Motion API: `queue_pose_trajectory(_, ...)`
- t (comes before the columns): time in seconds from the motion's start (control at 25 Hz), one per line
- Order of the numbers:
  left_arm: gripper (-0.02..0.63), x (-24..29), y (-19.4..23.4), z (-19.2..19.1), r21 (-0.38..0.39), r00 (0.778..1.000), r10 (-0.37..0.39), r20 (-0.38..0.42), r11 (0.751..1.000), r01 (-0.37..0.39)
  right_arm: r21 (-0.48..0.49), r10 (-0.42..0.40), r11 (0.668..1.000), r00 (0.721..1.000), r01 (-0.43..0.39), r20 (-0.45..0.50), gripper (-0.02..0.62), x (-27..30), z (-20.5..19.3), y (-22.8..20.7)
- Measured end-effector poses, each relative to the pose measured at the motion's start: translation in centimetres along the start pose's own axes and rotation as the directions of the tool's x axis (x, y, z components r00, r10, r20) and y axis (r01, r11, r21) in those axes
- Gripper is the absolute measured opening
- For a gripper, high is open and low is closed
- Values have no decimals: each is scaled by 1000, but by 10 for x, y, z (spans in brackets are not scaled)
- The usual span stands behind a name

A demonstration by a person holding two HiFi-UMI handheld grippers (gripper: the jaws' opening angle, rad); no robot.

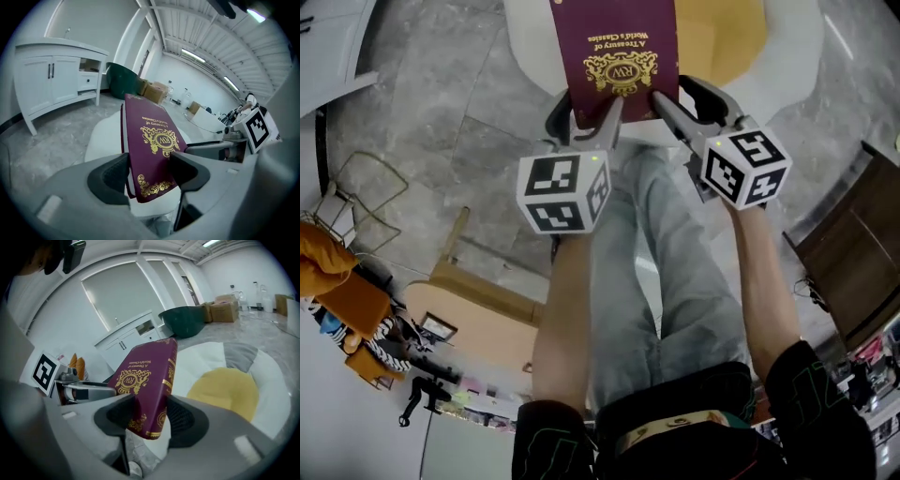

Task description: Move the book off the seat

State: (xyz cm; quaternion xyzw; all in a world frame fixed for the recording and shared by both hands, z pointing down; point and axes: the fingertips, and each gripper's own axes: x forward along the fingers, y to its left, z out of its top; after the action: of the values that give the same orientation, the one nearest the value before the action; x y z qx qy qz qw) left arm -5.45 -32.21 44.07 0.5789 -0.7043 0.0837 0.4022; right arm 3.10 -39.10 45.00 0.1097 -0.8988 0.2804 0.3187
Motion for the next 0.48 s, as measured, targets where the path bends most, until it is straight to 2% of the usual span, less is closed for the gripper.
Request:
queue_pose_trajectory(0.12,281,-45,15,13,-59,997,60,58,997,-56,-86,59,995,998,-60,-15,203,-3,23,43)
queue_pose_trajectory(0.2,281,-77,34,9,-100,990,110,87,990,-101,-134,103,985,994,-107,-37,202,5,25,78)
queue_pose_trajectory(0.36,281,-136,99,-37,-180,970,208,126,966,-184,-211,188,956,977,-205,-100,202,48,-8,157)
queue_pose_trajectory(0.48,281,-177,134,-64,-257,950,275,146,938,-232,-273,236,923,959,-272,-157,201,69,-24,208)
